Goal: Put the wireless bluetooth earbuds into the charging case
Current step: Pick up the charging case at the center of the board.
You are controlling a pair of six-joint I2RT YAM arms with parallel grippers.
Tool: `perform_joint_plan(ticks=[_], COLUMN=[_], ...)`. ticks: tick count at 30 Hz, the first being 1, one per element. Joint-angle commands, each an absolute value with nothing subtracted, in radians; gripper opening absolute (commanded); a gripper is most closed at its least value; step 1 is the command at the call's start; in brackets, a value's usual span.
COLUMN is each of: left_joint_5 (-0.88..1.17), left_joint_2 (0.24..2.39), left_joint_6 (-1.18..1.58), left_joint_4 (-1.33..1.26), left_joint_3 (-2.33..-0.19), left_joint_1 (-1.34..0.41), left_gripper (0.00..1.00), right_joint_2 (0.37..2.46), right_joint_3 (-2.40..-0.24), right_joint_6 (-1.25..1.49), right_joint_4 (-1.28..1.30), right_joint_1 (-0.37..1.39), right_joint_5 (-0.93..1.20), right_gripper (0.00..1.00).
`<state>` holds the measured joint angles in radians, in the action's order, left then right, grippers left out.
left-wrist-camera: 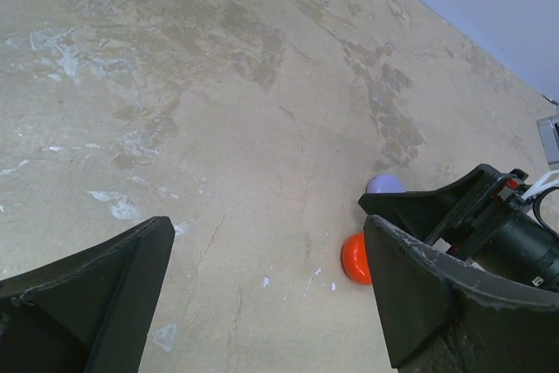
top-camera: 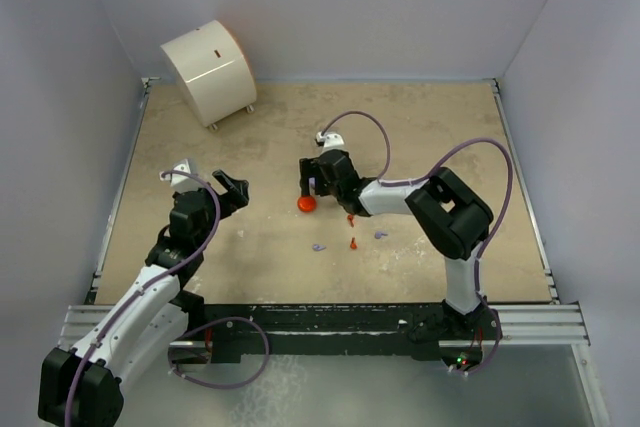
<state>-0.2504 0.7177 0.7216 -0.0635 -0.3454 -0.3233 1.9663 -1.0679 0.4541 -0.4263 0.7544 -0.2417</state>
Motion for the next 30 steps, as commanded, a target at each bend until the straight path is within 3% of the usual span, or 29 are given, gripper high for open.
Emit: perform_joint_plan(ticks=[1, 11, 30], left_joint_5=[-0.262, -0.272, -0.288], left_joint_2=[0.718, 0.631, 0.606], left_joint_6=[0.710, 0.710, 0.707], left_joint_4=[-0.111, -0.043, -0.024], left_joint_3=[-0.348, -0.344, -0.325], left_joint_1=[-0.327, -0.328, -0.328], left_gripper=[0.90, 0.90, 0.90], right_joint_2=[1.934, 1.939, 2.003], right_joint_3=[-1.099, -1.139, -1.212], right_joint_6=[0.457, 0.485, 0.430], right_joint_4=[-0.375, -0.357, -0.297], right_joint_1=[0.788, 0.875, 0.861], right_joint_5=[-0.216, -0.206, -0.327], right_gripper=[0.88, 0.88, 0.90])
